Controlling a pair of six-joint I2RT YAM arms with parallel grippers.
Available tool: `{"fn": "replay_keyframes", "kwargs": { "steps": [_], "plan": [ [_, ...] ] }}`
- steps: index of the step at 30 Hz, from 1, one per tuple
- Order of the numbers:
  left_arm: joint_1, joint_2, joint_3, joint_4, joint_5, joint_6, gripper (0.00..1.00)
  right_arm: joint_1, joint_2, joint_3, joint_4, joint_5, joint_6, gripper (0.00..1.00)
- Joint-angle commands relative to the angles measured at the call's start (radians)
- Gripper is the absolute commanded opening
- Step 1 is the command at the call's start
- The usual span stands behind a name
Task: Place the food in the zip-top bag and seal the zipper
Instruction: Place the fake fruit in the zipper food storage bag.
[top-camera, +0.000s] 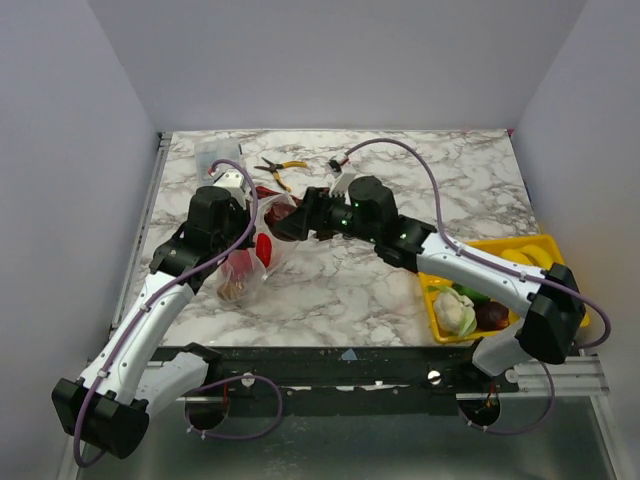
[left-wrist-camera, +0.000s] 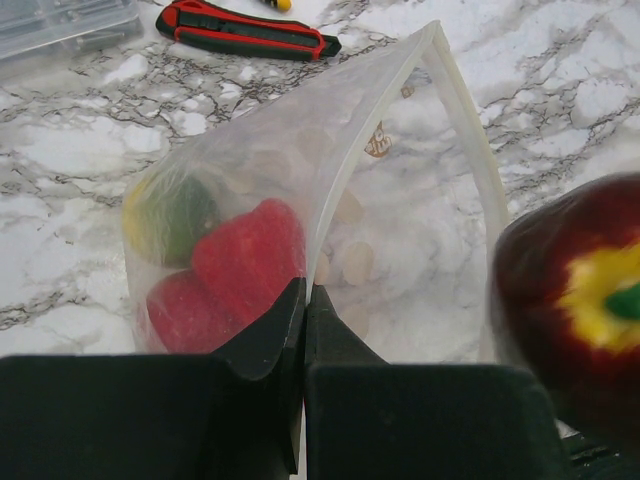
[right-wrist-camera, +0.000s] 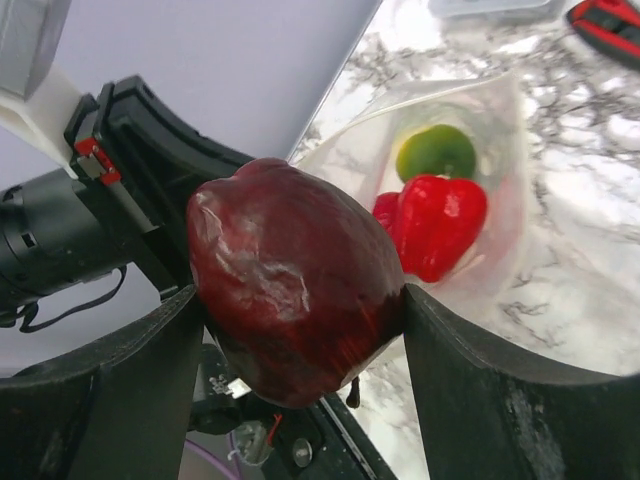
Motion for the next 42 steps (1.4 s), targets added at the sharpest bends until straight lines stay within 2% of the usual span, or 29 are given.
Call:
{"fn": "replay_keyframes", "kwargs": {
  "steps": [1,7,11,15,22,35,39,42],
  "plan": [
    [0.008,-0.021,0.002,0.002,-0.004,-0.002,0.0,0.062,0.069,0.051,0.047,-0.011,-0.005,0.29],
    [0.007,-0.032,0.001,0.003,-0.007,-0.003,0.0,0.097,0.119,0.042,0.021,0.04,-0.004,0.44],
    [0.007,-0.036,0.0,0.005,-0.008,-0.004,0.0,0.097,0.119,0.021,0.024,0.054,-0.007,0.67],
    [0.007,-0.037,0.0,0.006,-0.008,-0.004,0.0,0.098,0.128,0.036,0.012,0.044,-0.017,0.81],
    [0.007,-0.04,0.0,0.005,-0.01,-0.004,0.0,0.103,0.143,0.052,0.005,0.021,-0.021,0.87],
    [0.007,-0.041,-0.001,0.006,-0.012,-0.004,0.0,0.104,0.077,0.04,-0.032,0.11,-0.062,0.88],
    [0.007,-0.041,-0.001,0.006,-0.01,-0.004,0.0,0.103,0.054,0.041,-0.1,0.179,-0.063,0.87],
    [0.007,-0.039,0.0,0.007,-0.008,-0.004,0.0,0.103,0.045,0.035,-0.128,0.266,-0.038,0.83]
  ]
}}
